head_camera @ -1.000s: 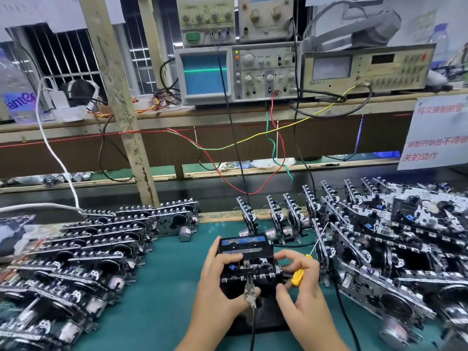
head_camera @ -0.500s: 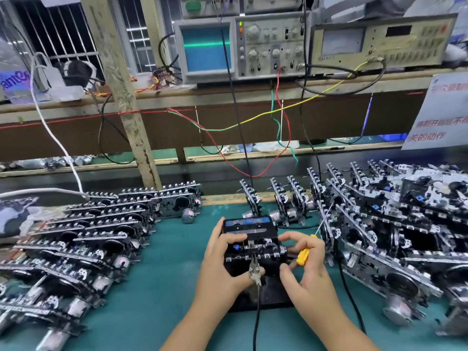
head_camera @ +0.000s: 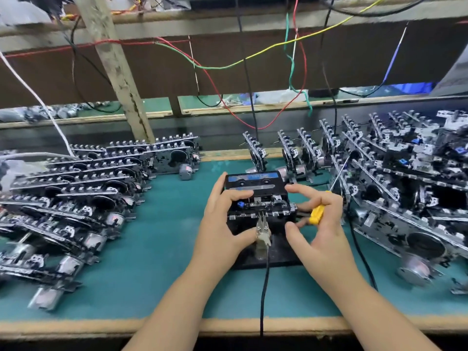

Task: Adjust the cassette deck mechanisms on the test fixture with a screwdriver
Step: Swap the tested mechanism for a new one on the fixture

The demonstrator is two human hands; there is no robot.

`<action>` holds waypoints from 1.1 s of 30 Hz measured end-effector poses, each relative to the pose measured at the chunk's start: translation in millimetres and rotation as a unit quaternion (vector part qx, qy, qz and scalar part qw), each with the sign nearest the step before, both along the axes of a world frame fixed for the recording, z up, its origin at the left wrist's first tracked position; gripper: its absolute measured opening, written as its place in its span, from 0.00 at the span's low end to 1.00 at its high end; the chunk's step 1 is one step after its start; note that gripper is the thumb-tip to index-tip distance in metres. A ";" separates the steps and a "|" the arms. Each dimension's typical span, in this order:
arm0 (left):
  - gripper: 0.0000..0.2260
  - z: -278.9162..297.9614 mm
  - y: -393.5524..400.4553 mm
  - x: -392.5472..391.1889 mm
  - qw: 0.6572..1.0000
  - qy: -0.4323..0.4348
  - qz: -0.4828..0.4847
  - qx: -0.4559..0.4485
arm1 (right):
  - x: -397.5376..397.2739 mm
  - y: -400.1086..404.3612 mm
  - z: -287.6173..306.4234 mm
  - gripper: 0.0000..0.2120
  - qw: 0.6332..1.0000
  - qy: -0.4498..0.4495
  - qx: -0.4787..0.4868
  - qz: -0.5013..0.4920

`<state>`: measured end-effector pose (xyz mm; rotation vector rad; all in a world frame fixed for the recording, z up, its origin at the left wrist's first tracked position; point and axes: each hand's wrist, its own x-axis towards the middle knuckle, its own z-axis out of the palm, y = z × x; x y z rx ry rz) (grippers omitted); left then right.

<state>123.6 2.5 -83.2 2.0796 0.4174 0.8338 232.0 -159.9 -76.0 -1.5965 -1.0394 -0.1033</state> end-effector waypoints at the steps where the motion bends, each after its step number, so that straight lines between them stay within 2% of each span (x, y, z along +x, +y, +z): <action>1: 0.31 -0.5 0.8 -0.1 1.000 0.001 -0.003 0.000 | 0.2 0.0 0.2 0.26 1.000 0.001 -0.003 0.000; 4: 0.31 1.0 0.5 -1.1 1.000 0.014 -0.009 -0.002 | 1.6 1.4 3.8 0.30 1.000 0.011 -0.014 0.000; 8: 0.28 13.8 9.2 -11.6 0.996 0.060 -0.068 -0.012 | 16.8 4.1 18.3 0.22 0.995 0.037 -0.080 0.036; 10: 0.31 26.2 22.5 -21.1 0.986 0.111 -0.121 -0.007 | 29.1 4.1 28.6 0.22 0.992 0.031 -0.117 0.047; 13: 0.38 42.0 42.9 -30.3 0.974 0.159 -0.163 -0.009 | 44.2 2.5 45.9 0.28 0.979 -0.027 -0.187 0.071; 15: 0.43 46.9 52.9 -29.9 0.972 0.171 -0.158 -0.027 | 50.8 2.9 55.9 0.30 0.962 -0.068 -0.250 0.085; 17: 0.48 50.3 61.5 -26.0 0.970 0.191 -0.149 -0.036 | 55.1 4.9 65.7 0.29 0.944 -0.071 -0.305 0.100; 20: 0.49 59.4 72.3 -18.3 0.964 0.229 -0.133 -0.015 | 59.8 13.3 79.1 0.29 0.919 -0.055 -0.369 0.128; 24: 0.51 69.6 74.3 -12.2 0.960 0.254 -0.114 0.036 | 61.8 26.0 98.7 0.33 0.890 -0.077 -0.435 0.111; 28: 0.50 71.7 75.0 -12.0 0.966 0.233 -0.103 0.042 | 63.8 29.6 105.5 0.35 0.888 -0.057 -0.446 0.099; 33: 0.50 71.0 76.3 -10.3 0.955 0.273 -0.107 0.046 | 70.4 29.2 96.6 0.36 0.872 -0.077 -0.474 0.090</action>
